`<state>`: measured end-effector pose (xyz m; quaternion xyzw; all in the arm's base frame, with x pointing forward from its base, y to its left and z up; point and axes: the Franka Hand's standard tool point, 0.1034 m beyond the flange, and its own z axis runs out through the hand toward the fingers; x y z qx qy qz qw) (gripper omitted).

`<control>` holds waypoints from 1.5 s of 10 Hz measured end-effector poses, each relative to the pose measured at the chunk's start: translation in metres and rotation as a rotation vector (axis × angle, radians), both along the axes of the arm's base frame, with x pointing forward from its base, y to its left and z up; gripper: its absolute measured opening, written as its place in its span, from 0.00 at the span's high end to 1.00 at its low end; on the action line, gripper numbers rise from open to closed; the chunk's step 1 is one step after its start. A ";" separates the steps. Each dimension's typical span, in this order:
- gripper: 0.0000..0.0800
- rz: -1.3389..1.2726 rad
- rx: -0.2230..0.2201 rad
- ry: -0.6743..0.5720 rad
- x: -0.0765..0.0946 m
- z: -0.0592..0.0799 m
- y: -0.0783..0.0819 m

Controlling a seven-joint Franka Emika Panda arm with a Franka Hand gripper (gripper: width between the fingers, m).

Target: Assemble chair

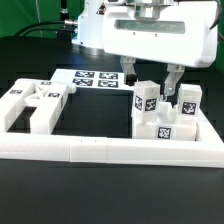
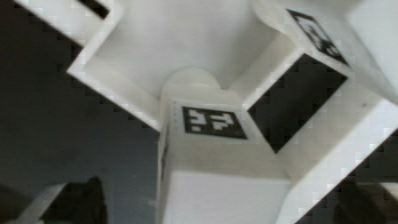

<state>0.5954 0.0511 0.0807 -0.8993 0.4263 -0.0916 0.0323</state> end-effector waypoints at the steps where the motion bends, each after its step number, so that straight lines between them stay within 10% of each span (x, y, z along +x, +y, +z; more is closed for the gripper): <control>1: 0.19 0.073 -0.014 0.002 0.000 0.000 0.000; 11: 0.19 0.777 -0.170 0.026 0.000 0.000 -0.002; 15: 0.19 0.787 -0.142 0.073 -0.005 -0.002 -0.002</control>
Offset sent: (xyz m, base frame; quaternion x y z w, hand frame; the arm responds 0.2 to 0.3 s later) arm 0.0046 -0.0017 0.0028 -0.0375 0.0306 -0.2350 0.9708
